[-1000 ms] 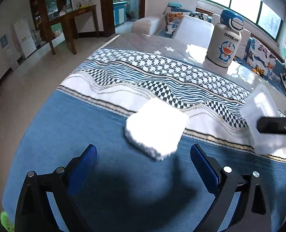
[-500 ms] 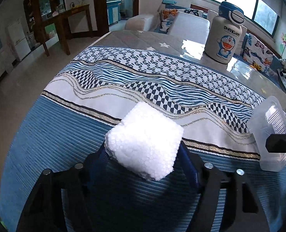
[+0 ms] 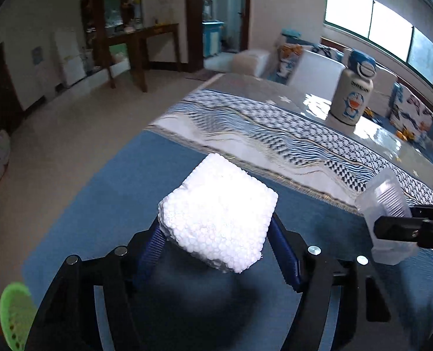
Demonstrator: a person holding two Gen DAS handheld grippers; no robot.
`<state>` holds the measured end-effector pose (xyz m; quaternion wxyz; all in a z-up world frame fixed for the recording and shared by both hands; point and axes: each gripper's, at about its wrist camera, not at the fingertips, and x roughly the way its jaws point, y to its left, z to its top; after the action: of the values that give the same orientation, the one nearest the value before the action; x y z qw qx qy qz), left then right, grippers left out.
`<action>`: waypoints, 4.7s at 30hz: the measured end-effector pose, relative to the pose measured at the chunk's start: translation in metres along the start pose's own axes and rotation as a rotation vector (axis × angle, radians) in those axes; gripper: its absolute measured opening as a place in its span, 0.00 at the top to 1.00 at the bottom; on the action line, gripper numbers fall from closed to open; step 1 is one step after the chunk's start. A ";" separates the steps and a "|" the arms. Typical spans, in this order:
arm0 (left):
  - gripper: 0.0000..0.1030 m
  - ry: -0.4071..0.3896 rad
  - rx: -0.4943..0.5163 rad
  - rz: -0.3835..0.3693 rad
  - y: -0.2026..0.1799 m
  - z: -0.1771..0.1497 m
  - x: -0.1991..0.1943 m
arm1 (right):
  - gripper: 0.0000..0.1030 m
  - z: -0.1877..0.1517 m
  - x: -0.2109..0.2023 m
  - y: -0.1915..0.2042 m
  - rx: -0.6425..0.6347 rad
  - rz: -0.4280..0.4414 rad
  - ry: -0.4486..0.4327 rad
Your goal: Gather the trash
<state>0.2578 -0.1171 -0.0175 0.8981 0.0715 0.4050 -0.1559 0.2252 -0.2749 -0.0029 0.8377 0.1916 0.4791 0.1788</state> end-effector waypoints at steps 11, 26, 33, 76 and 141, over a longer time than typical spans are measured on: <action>0.35 -0.066 -0.132 0.156 0.078 -0.063 -0.091 | 0.49 -0.032 0.035 0.101 -0.165 0.084 0.054; 0.35 -0.026 -0.390 0.349 0.200 -0.166 -0.153 | 0.49 -0.069 0.099 0.226 -0.338 0.199 0.161; 0.33 0.026 -0.501 0.383 0.243 -0.205 -0.149 | 0.49 -0.077 0.126 0.261 -0.364 0.234 0.196; 0.11 -0.044 -0.623 0.461 0.232 -0.254 -0.211 | 0.24 -0.118 0.137 0.294 -0.542 0.138 0.167; 0.07 -0.099 -0.479 0.416 0.082 -0.195 -0.215 | 0.07 -0.152 0.010 0.173 -0.462 -0.116 -0.118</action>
<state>0.0143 0.0578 0.0154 0.9205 -0.0686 0.3628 0.1275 0.0779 -0.0979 0.0037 0.8947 -0.0227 0.3859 0.2240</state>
